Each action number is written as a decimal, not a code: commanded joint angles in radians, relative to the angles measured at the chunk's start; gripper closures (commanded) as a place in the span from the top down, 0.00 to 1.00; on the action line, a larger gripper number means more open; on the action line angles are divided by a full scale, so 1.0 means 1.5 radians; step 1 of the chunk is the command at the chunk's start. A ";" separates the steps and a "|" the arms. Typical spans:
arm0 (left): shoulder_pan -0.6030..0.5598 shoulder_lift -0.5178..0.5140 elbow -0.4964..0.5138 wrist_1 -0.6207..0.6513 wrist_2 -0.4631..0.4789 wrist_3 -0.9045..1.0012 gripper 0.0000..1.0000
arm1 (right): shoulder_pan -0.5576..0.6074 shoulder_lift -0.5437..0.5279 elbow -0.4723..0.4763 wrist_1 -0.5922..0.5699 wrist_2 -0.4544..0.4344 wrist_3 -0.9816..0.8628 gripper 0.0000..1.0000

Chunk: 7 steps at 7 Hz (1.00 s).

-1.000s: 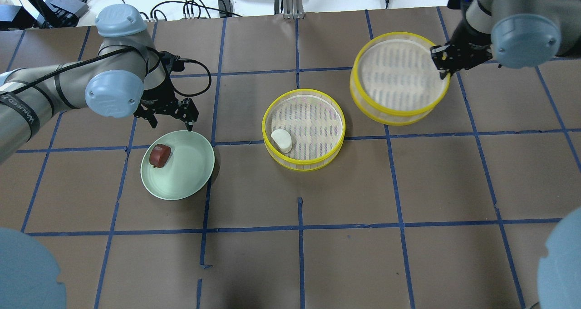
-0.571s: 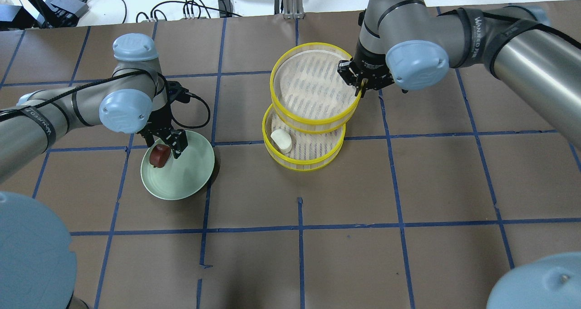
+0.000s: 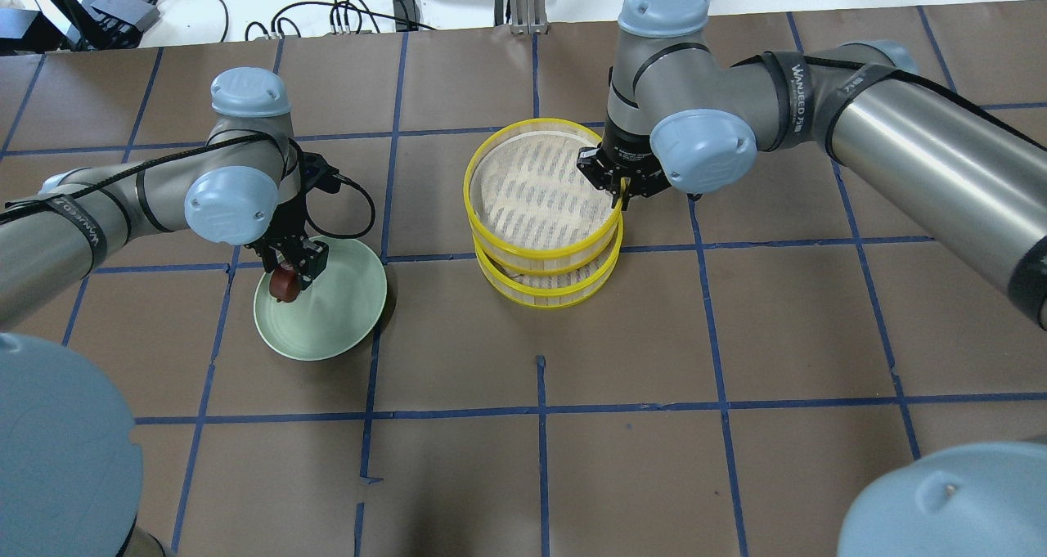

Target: Stack buns with steamer

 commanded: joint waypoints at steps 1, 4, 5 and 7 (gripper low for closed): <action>0.000 0.007 0.001 0.000 -0.001 -0.007 0.08 | 0.000 -0.001 0.001 0.007 -0.002 -0.003 0.06; -0.002 0.032 0.012 -0.037 -0.186 -0.207 0.07 | -0.001 -0.015 0.005 0.026 -0.019 -0.005 0.05; -0.005 0.035 0.016 -0.050 -0.282 -0.330 0.08 | -0.001 -0.016 0.011 0.026 -0.017 0.000 0.06; -0.012 0.048 0.041 -0.074 -0.529 -0.650 0.13 | 0.000 -0.017 0.023 0.015 -0.012 0.003 0.08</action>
